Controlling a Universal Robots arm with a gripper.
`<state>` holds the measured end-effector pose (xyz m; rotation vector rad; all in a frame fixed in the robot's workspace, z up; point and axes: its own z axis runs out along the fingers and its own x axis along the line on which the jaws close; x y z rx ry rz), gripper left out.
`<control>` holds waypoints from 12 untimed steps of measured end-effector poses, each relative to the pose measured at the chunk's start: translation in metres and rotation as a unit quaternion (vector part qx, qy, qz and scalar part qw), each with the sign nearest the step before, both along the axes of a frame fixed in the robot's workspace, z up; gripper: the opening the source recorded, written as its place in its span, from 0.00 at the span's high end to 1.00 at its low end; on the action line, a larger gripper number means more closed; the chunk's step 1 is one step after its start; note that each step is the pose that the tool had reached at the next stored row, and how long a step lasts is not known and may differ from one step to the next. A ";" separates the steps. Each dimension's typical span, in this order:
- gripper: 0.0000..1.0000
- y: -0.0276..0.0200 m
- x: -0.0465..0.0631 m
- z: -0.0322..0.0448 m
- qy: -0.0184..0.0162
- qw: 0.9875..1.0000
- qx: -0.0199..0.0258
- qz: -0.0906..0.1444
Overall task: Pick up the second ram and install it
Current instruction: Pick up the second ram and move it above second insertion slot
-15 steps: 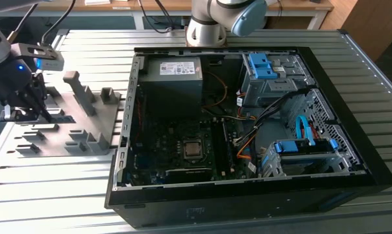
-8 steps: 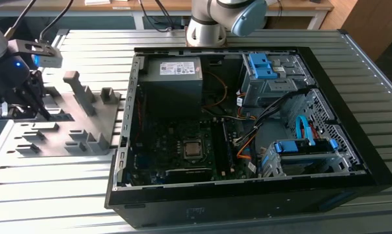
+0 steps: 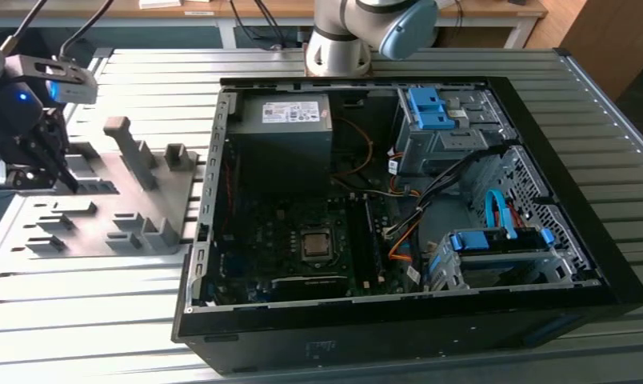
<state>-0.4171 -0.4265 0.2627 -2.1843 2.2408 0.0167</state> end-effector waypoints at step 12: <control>0.86 0.0000 0.000 0.0164 0.000 1.000 0.003 0.000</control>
